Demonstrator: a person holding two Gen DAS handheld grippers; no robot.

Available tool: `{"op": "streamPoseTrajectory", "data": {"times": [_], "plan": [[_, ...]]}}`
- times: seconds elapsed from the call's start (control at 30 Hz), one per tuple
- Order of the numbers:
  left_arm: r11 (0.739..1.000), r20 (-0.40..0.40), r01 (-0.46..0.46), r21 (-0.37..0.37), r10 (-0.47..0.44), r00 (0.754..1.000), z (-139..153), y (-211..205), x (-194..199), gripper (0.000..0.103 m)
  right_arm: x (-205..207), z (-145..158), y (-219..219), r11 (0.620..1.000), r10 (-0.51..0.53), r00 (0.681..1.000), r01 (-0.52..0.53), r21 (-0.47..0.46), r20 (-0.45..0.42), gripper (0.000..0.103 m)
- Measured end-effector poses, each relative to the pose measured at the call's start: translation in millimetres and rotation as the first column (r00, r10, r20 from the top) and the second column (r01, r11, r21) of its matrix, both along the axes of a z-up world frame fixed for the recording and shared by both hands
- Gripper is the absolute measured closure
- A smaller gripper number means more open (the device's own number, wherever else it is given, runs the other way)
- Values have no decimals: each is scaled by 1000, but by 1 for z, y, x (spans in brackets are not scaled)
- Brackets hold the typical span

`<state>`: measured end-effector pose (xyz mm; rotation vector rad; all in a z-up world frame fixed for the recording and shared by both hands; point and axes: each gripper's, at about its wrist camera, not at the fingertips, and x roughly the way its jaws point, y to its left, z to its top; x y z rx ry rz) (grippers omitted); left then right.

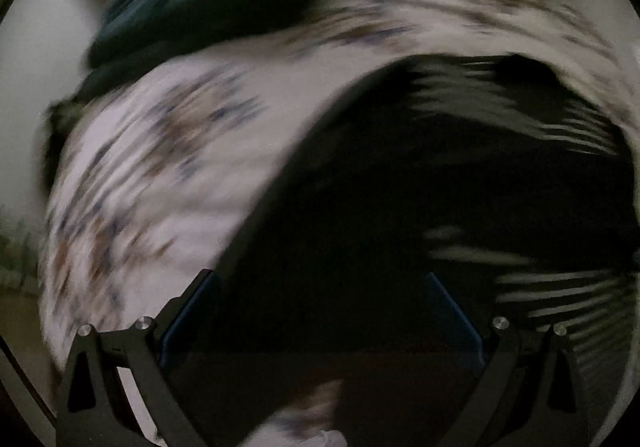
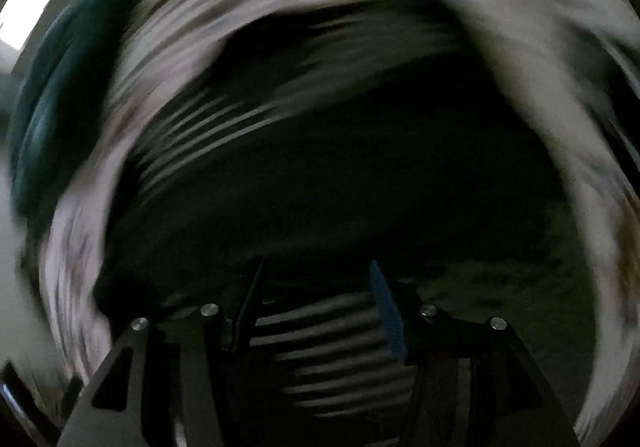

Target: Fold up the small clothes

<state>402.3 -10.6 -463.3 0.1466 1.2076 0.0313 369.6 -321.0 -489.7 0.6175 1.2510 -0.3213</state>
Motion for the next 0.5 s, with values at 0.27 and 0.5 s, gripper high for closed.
{"op": "streamPoseTrajectory", "data": {"times": [0.27,0.5], "plan": [[927,6,363,-95,-364,931,-10,-192,79,0,-63,-52,-159,908,-387,920,367,200,69,55],[834,-65,524,-172,-540,839,-62,-306,125,18,-70,-81,-184,871,-426,898,376,315,106,80]]}}
